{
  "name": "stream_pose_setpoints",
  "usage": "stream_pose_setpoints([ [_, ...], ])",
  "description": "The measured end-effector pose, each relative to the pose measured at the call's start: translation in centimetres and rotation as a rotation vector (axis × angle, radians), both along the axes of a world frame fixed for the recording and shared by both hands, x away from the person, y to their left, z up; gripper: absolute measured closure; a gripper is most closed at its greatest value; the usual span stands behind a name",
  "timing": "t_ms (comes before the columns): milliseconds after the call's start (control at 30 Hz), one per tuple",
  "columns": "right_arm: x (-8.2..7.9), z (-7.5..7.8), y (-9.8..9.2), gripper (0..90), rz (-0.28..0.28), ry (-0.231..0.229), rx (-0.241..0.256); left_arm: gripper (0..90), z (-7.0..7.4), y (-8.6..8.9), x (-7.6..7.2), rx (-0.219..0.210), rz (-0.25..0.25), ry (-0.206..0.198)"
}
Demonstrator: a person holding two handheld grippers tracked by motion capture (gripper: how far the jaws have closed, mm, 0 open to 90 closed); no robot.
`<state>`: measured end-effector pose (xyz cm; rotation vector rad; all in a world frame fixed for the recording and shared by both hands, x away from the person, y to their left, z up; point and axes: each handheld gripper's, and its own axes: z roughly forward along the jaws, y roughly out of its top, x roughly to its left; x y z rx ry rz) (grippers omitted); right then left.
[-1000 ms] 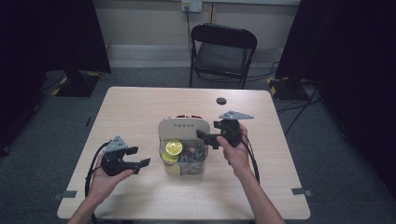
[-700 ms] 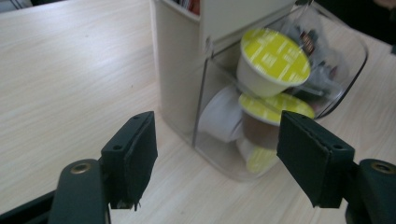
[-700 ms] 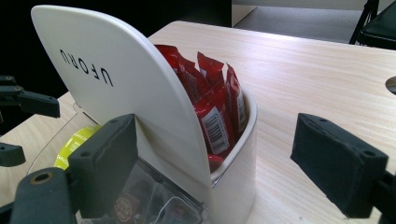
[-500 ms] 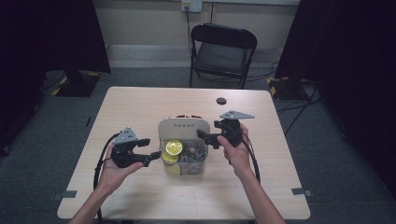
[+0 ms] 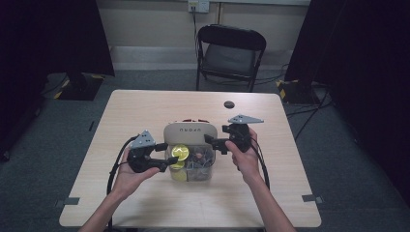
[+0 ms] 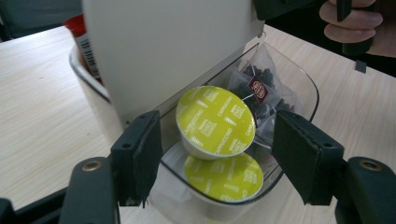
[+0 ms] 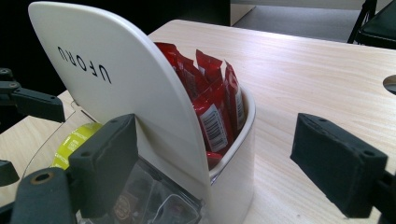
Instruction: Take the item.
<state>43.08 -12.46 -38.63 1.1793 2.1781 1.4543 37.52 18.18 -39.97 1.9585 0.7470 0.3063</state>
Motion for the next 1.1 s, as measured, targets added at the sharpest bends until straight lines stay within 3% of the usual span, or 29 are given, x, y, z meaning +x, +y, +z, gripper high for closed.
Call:
stream_pose_setpoints([
  [67,0.0,0.0,0.1,13.8,-0.001,0.004,-0.009,32.2,0.0,-0.2,0.1,-0.015,0.008,-0.008],
  [233,0.1,-0.1,0.1,13.8,0.006,0.004,-0.009,32.4,-0.3,-0.7,0.4,0.001,0.002,0.005],
  [333,0.1,-0.1,0.1,13.9,0.005,0.001,-0.009,32.3,-0.4,-1.0,0.2,0.005,0.0,-0.016],
  [433,0.1,-0.1,0.0,13.7,0.007,0.005,-0.004,31.9,-0.6,-1.3,0.3,0.021,0.004,-0.005],
  [467,0.1,-0.1,0.0,13.7,0.007,0.005,-0.004,32.3,-0.9,-1.5,0.5,0.004,-0.01,0.013],
  [567,0.1,-0.1,0.0,13.8,0.006,0.0,-0.008,32.5,-1.0,-1.9,0.6,0.031,-0.011,0.004],
  [800,0.1,-0.1,0.1,13.7,0.005,0.009,-0.012,32.3,-1.4,-2.4,0.8,0.039,-0.019,0.011],
  [867,0.0,-0.1,0.1,13.9,0.004,0.011,-0.012,33.1,-1.5,-2.5,0.9,0.021,-0.024,0.014],
  [1100,0.0,0.1,-0.2,14.1,-0.003,0.01,-0.014,33.2,-1.7,-2.9,1.0,0.049,-0.035,0.031],
])
